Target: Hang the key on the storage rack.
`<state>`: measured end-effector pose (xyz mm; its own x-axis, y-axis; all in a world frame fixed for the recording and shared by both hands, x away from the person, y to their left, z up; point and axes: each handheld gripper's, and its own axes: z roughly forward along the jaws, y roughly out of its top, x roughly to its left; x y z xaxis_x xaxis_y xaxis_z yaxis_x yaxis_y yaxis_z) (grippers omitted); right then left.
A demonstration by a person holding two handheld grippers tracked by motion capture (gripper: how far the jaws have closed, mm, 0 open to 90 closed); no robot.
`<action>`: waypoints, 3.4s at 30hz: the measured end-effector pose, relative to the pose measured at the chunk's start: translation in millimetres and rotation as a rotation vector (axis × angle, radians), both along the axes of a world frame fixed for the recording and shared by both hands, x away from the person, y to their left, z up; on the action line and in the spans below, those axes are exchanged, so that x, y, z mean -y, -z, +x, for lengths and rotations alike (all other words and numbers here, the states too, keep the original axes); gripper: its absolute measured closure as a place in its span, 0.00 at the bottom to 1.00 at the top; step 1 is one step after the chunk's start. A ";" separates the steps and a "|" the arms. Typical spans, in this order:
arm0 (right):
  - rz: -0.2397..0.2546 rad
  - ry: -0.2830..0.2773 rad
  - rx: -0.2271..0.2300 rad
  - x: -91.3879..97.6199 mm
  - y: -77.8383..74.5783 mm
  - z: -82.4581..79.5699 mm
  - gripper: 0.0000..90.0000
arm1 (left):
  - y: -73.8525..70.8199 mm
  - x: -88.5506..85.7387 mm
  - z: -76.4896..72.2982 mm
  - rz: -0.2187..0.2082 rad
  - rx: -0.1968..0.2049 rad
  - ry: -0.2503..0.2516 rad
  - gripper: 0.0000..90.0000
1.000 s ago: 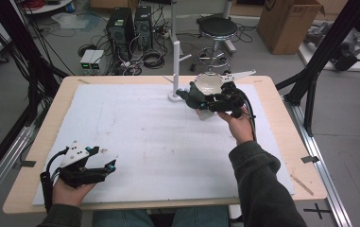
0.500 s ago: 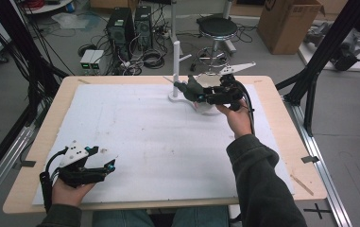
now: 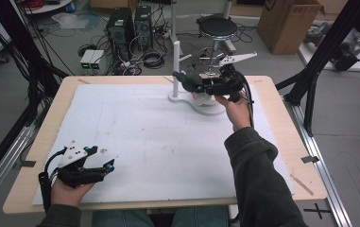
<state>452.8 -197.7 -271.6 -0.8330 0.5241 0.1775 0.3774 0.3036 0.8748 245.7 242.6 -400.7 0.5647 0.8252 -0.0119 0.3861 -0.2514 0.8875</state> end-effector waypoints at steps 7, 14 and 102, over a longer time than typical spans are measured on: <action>-0.014 0.005 0.010 -5.6 -6.6 5.1 0.63 | 0.0 0.0 0.1 -0.004 0.003 0.000 0.24; -0.007 0.017 0.029 -8.8 -12.4 10.6 0.63 | -0.3 -0.5 -0.2 -0.003 0.004 0.000 0.24; -0.082 0.088 -0.038 -25.5 12.4 42.6 0.63 | -0.7 -5.5 -0.3 -0.016 0.011 -0.008 0.24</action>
<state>495.4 -172.2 -284.0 -0.7769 0.6085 0.1615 0.4379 0.3379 0.8331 245.4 248.1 -400.0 0.5585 0.8293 -0.0190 0.3784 -0.2343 0.8955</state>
